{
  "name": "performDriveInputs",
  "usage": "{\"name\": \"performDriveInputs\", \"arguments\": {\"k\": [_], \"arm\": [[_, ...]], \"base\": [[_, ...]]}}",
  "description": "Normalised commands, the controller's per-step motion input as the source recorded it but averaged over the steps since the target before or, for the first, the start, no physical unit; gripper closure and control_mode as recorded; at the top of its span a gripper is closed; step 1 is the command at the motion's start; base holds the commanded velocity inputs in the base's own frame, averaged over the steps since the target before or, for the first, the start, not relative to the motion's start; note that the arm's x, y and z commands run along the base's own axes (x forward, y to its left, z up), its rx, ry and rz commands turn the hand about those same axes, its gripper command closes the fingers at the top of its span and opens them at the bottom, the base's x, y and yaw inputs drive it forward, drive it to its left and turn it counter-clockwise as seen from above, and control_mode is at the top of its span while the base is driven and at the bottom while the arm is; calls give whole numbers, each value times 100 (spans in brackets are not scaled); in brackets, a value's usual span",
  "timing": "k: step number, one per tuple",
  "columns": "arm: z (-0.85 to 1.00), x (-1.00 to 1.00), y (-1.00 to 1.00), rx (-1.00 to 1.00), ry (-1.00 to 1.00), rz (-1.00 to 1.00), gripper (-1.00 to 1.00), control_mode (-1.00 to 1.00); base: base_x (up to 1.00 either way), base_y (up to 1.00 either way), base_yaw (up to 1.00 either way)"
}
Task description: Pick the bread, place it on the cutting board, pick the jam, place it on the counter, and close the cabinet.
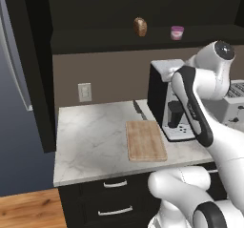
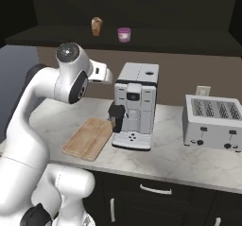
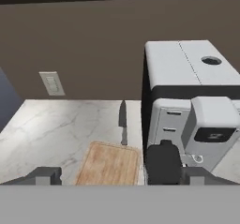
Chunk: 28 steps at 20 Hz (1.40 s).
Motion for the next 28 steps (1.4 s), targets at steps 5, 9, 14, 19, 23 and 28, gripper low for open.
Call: {"name": "performDriveInputs", "arguments": {"k": [5,9,14,19,23,28], "arm": [[47,0,-16,0,0,0,-100,-100],[30,0,-24,0,0,0,-100,-100],[27,0,-23,0,0,0,-100,-100],[21,0,-22,0,0,0,-100,-100],[16,0,-20,-1,-2,0,-100,-100],[19,7,-22,0,-1,0,-100,-100]], "base": [[0,0,0],[0,0,0],[0,0,0],[0,0,0],[0,0,0],[0,0,0]]}}
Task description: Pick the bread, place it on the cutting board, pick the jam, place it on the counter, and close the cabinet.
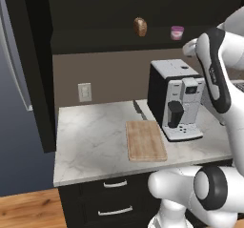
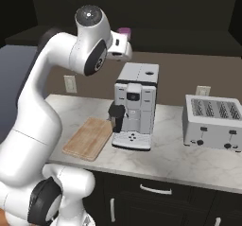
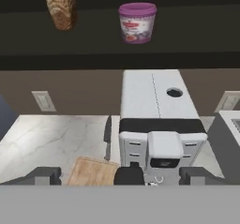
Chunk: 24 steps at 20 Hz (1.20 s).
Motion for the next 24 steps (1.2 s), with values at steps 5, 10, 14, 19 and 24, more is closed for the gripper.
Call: {"name": "performDriveInputs", "arguments": {"k": [5,10,14,19,24], "arm": [[17,19,-13,0,0,0,-100,-100],[20,24,0,0,0,0,-100,-100],[23,27,0,0,0,0,-100,-100],[11,32,0,0,0,0,-100,-100],[1,32,0,0,0,0,-100,-100]], "base": [[0,0,0],[0,0,0],[0,0,0],[0,0,0],[0,0,0]]}}
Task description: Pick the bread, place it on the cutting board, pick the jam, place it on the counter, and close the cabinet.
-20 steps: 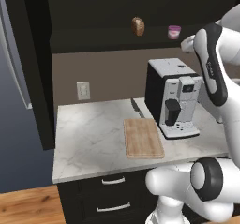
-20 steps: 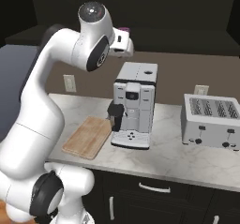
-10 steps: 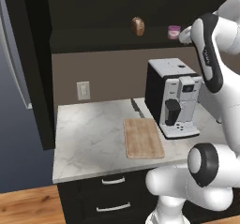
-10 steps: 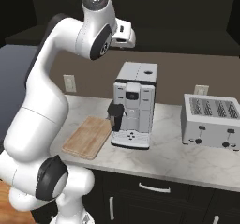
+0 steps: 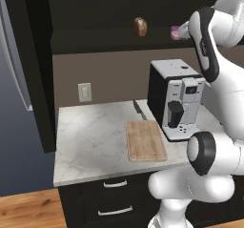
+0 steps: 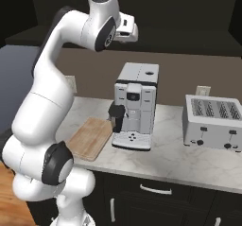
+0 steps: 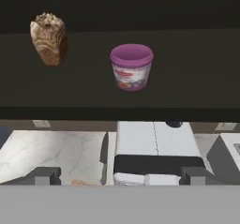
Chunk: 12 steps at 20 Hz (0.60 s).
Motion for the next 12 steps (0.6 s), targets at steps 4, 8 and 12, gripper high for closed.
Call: {"name": "performDriveInputs", "arguments": {"k": [4,8,12], "arm": [[0,33,0,0,0,0,-100,-100],[0,35,0,0,0,0,-100,-100],[0,40,0,0,0,0,-100,-100]], "base": [[0,0,0],[0,0,0],[0,0,0]]}}
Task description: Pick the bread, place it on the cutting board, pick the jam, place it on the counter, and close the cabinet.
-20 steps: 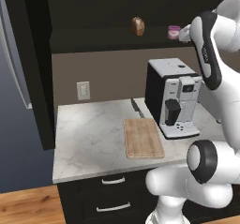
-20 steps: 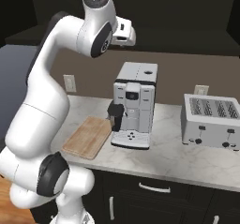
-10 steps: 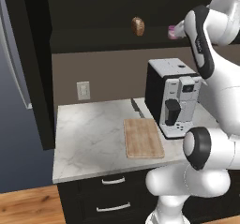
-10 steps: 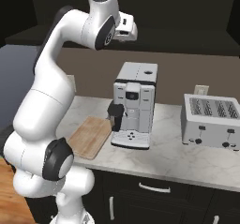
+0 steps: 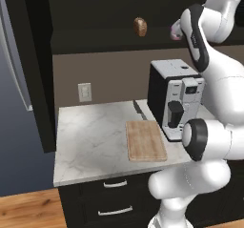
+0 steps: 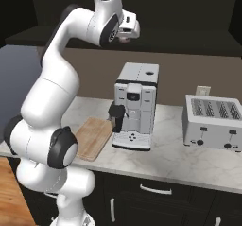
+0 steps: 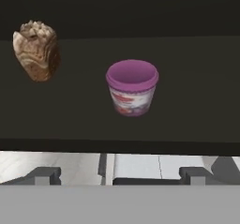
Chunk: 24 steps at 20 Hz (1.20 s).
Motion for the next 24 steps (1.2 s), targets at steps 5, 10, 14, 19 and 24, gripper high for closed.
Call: {"name": "performDriveInputs", "arguments": {"k": [5,10,14,19,24], "arm": [[0,40,0,0,0,0,-100,-100],[0,35,0,0,-1,0,-100,-100],[0,31,0,0,-2,0,-100,-100],[-1,29,-1,0,-2,0,-100,-100],[-6,28,-2,0,-2,0,-100,-100]], "base": [[0,0,0],[0,0,0],[0,0,0],[0,0,0],[0,0,0]]}}
